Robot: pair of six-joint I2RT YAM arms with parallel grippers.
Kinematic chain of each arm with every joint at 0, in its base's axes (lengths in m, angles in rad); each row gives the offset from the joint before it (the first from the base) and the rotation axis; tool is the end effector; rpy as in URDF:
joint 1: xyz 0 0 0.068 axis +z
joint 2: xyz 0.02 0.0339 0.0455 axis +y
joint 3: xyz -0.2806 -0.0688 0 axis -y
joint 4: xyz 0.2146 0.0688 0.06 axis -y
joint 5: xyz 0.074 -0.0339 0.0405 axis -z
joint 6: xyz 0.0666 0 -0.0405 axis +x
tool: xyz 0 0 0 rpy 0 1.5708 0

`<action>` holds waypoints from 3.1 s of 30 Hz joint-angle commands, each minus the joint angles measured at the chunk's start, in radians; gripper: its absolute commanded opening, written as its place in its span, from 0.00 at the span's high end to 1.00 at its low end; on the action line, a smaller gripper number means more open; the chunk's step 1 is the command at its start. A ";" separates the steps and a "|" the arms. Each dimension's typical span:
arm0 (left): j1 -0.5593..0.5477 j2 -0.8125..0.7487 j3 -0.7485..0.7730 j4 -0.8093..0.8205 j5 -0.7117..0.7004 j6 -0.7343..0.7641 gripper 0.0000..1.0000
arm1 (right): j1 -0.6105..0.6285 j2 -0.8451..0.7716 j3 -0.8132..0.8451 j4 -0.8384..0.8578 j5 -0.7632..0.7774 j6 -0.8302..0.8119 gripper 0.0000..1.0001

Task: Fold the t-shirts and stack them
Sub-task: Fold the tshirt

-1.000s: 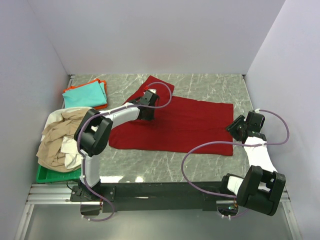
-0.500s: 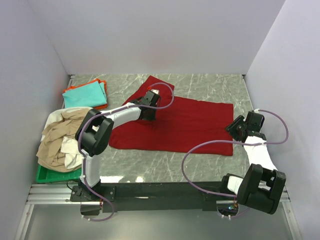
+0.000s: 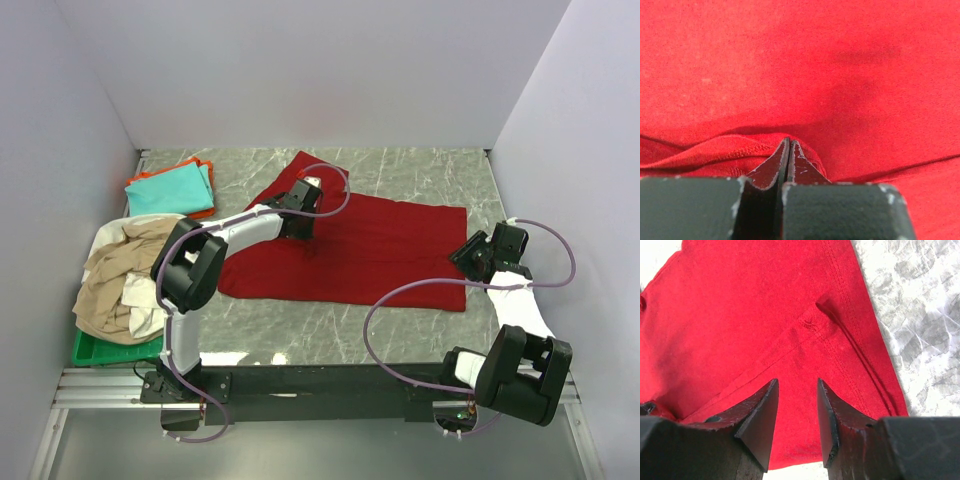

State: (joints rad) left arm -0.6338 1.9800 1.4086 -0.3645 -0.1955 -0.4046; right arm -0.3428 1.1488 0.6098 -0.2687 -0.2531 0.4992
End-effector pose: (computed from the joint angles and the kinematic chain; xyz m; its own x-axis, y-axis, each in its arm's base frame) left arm 0.3519 -0.2426 0.1932 -0.7885 0.1003 -0.6068 0.1933 0.9770 -0.0897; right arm 0.2088 -0.0568 0.2107 -0.5198 0.6776 -0.5202 0.4684 0.7353 0.4898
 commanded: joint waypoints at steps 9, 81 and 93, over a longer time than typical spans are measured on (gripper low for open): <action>-0.014 0.011 0.053 0.021 0.028 0.016 1.00 | 0.005 0.006 0.041 0.042 -0.015 -0.016 0.57; 0.352 -0.325 -0.519 0.417 0.297 -0.134 0.71 | 0.061 0.413 0.306 -0.075 0.199 -0.087 0.56; 0.372 -0.239 -0.559 0.481 0.363 -0.189 0.73 | 0.073 0.488 0.335 -0.047 0.179 -0.093 0.57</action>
State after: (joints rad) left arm -0.2634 1.7245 0.8612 0.0654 0.1207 -0.5705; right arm -0.2810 1.6279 0.8993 -0.3466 -0.0685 0.4232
